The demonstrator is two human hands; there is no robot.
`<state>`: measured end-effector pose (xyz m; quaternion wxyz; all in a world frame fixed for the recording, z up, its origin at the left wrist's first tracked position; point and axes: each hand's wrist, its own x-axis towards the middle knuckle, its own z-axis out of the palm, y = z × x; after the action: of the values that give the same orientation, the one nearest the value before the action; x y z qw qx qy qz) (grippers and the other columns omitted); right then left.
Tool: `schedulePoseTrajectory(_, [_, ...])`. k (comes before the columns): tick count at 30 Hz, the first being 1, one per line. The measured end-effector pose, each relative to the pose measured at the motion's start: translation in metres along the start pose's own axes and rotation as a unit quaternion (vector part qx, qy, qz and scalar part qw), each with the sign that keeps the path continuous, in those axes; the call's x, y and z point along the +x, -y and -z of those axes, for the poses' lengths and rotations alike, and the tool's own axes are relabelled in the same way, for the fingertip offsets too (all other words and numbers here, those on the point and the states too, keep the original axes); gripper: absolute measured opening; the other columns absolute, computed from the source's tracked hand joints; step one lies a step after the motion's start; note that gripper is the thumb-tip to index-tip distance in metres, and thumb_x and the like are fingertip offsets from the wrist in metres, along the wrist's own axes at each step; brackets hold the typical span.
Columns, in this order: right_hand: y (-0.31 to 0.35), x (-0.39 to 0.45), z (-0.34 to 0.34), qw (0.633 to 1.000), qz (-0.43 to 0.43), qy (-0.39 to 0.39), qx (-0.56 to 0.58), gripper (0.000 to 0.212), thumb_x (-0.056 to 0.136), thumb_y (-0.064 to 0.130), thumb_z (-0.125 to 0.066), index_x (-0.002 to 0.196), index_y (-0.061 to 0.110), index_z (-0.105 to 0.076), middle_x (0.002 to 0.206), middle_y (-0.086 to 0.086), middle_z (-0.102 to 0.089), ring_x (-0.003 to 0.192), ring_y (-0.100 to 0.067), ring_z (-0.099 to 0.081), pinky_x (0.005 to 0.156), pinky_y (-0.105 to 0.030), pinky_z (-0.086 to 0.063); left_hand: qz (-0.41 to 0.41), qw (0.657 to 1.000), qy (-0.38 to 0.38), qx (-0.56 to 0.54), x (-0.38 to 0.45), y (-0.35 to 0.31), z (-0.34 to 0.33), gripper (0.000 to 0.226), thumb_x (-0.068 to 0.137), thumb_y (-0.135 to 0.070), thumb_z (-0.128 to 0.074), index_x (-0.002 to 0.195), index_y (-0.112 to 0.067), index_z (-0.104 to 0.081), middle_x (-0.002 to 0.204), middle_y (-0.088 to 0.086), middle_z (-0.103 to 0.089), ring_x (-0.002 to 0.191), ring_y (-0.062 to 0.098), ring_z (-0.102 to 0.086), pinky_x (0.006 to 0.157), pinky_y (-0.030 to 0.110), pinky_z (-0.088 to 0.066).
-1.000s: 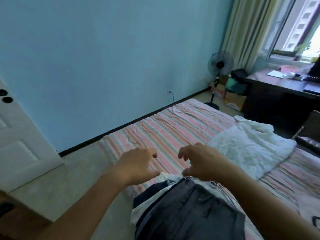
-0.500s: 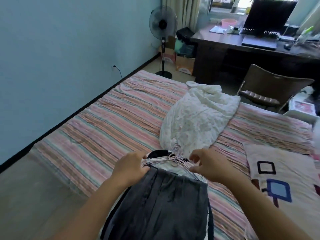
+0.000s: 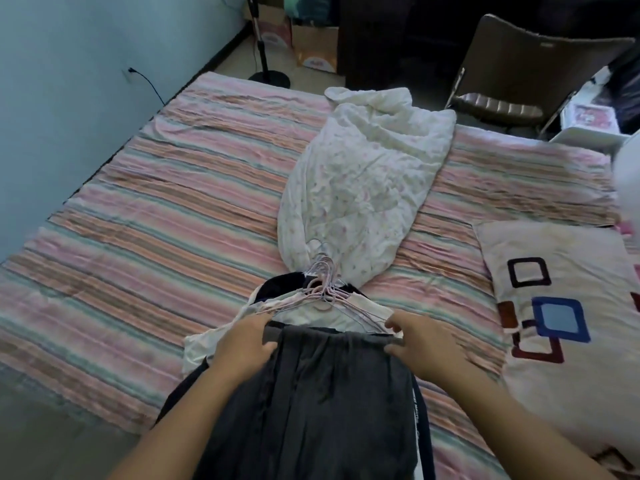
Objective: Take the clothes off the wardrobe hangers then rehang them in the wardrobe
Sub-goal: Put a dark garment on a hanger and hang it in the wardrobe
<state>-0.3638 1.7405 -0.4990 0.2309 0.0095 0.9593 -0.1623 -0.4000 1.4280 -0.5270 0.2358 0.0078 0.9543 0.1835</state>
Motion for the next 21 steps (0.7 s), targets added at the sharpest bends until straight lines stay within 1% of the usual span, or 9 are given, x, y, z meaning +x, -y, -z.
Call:
schedulePoseTrajectory(2, [-0.015, 0.022, -0.018, 1.0, -0.018, 0.001, 0.008, 0.045, 0.083, 0.04, -0.071, 0.124, 0.028, -0.059, 0.122, 0.005, -0.065, 0.112, -0.018, -0.059, 0.088, -0.033, -0.049, 0.008, 0.999, 0.019, -0.038, 0.02, 0.01, -0.017, 0.053, 0.086, -0.026, -0.068, 0.137, -0.022, -0.052, 0.135, -0.001, -0.06, 0.12, 0.021, -0.057, 0.095, 0.035, -0.049])
schedulePoseTrajectory(4, [-0.027, 0.043, -0.036, 0.999, -0.035, 0.002, 0.018, 0.048, 0.082, 0.04, -0.071, 0.126, 0.027, -0.058, 0.124, 0.004, -0.064, 0.114, -0.02, -0.059, 0.088, -0.033, -0.048, 0.021, 0.998, 0.038, -0.042, 0.039, 0.019, -0.033, 0.056, 0.087, -0.026, -0.068, 0.139, -0.021, -0.048, 0.137, 0.001, -0.057, 0.123, 0.023, -0.055, 0.098, 0.039, -0.048])
schedulePoseTrajectory(6, [-0.038, 0.062, -0.053, 0.998, -0.05, 0.01, 0.025, 0.053, 0.081, 0.041, -0.071, 0.129, 0.027, -0.056, 0.127, 0.002, -0.063, 0.117, -0.022, -0.058, 0.089, -0.034, -0.049, 0.029, 0.998, 0.054, -0.029, 0.057, 0.028, -0.048, 0.064, 0.086, -0.029, -0.069, 0.143, -0.022, -0.043, 0.142, 0.002, -0.053, 0.126, 0.024, -0.053, 0.099, 0.042, -0.048])
schedulePoseTrajectory(8, [-0.047, 0.081, -0.072, 0.997, -0.062, 0.022, 0.031, 0.056, 0.08, 0.041, -0.073, 0.131, 0.025, -0.054, 0.13, 0.0, -0.061, 0.118, -0.025, -0.057, 0.092, -0.037, -0.048, 0.03, 0.998, 0.06, -0.015, 0.077, 0.035, -0.061, 0.071, 0.084, -0.029, -0.071, 0.146, -0.021, -0.038, 0.144, 0.003, -0.051, 0.128, 0.025, -0.051, 0.099, 0.039, -0.047])
schedulePoseTrajectory(11, [-0.057, 0.107, -0.099, 0.997, -0.066, 0.028, 0.034, 0.059, 0.079, 0.04, -0.074, 0.13, 0.019, -0.054, 0.132, -0.004, -0.06, 0.121, -0.028, -0.055, 0.095, -0.04, -0.047, 0.015, 0.998, 0.056, 0.018, 0.103, 0.045, -0.08, 0.073, 0.08, -0.029, -0.075, 0.142, -0.017, -0.039, 0.143, 0.005, -0.048, 0.13, 0.026, -0.047, 0.102, 0.039, -0.044])
schedulePoseTrajectory(14, [-0.063, 0.127, -0.124, 0.997, -0.068, 0.01, 0.04, 0.072, 0.078, 0.041, -0.074, 0.141, 0.021, -0.046, 0.142, -0.002, -0.053, 0.128, -0.026, -0.05, 0.102, -0.038, -0.043, -0.012, 0.996, 0.055, 0.072, 0.12, 0.057, -0.098, 0.086, 0.076, -0.034, -0.078, 0.146, -0.016, -0.032, 0.149, 0.006, -0.038, 0.137, 0.025, -0.037, 0.11, 0.038, -0.037])
schedulePoseTrajectory(17, [-0.068, 0.138, -0.152, 0.997, -0.063, 0.017, 0.043, 0.078, 0.077, 0.042, -0.075, 0.145, 0.023, -0.04, 0.147, 0.0, -0.048, 0.132, -0.025, -0.045, 0.104, -0.035, -0.039, -0.006, 0.995, 0.048, 0.088, 0.133, 0.071, -0.113, 0.099, 0.076, -0.037, -0.078, 0.153, -0.018, -0.02, 0.156, 0.006, -0.028, 0.144, 0.025, -0.028, 0.114, 0.037, -0.033])
schedulePoseTrajectory(19, [-0.072, 0.142, -0.166, 0.997, -0.067, 0.026, 0.039, 0.079, 0.079, 0.043, -0.074, 0.147, 0.024, -0.038, 0.147, 0.001, -0.047, 0.134, -0.024, -0.041, 0.107, -0.033, -0.035, -0.002, 0.994, 0.058, 0.096, 0.14, 0.077, -0.122, 0.099, 0.076, -0.039, -0.077, 0.153, -0.017, -0.019, 0.156, 0.007, -0.028, 0.143, 0.025, -0.027, 0.114, 0.038, -0.033])
schedulePoseTrajectory(21, [-0.076, 0.145, -0.174, 0.997, -0.072, 0.018, 0.027, 0.078, 0.08, 0.045, -0.073, 0.146, 0.024, -0.038, 0.145, 0.001, -0.047, 0.134, -0.025, -0.039, 0.107, -0.034, -0.035, 0.01, 0.99, 0.083, 0.112, 0.145, 0.076, -0.129, 0.096, 0.079, -0.04, -0.075, 0.153, -0.018, -0.017, 0.158, 0.007, -0.024, 0.145, 0.026, -0.023, 0.115, 0.039, -0.031])
